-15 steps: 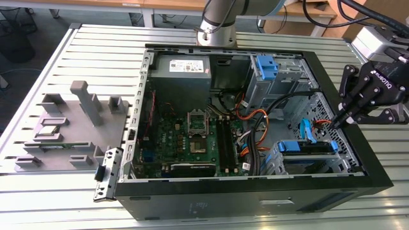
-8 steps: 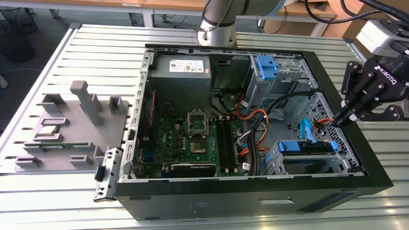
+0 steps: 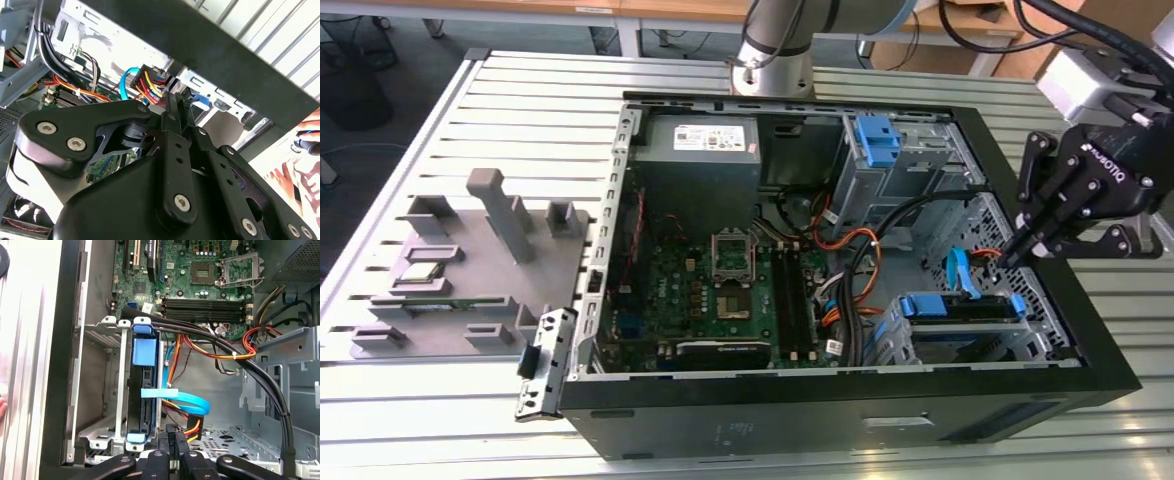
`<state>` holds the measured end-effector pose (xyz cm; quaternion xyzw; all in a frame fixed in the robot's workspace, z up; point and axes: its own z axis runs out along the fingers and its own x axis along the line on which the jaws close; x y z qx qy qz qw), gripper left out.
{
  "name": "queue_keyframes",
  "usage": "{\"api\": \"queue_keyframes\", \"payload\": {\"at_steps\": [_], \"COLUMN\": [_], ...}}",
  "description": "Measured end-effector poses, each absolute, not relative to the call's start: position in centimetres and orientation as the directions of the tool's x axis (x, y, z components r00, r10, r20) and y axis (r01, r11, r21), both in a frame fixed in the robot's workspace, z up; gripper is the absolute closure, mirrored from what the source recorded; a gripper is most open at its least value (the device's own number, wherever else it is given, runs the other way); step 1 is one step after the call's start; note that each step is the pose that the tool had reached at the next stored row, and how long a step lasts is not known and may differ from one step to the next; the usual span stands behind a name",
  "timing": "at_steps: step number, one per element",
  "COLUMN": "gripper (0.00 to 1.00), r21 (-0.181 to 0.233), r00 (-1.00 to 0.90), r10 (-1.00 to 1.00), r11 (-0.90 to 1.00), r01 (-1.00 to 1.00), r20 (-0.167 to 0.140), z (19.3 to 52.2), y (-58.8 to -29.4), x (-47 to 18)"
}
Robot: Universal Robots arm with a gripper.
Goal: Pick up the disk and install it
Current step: 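Insert the second disk wire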
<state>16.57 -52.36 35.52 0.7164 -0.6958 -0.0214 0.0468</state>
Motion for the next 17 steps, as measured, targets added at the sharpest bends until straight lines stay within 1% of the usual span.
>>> {"api": "queue_keyframes", "payload": {"at_steps": [7,17], "gripper": [0.83,0.83], "r21": [0.050,-0.001], "r00": [0.029,0.027], "r10": [-0.999,-0.999], "r11": [-0.027,-0.027], "r01": [-0.998,-1.000], "r20": [0.036,0.035], "z": [35.2,34.8], "y": [-53.0,-54.3], "x": [15.2,14.0]}}
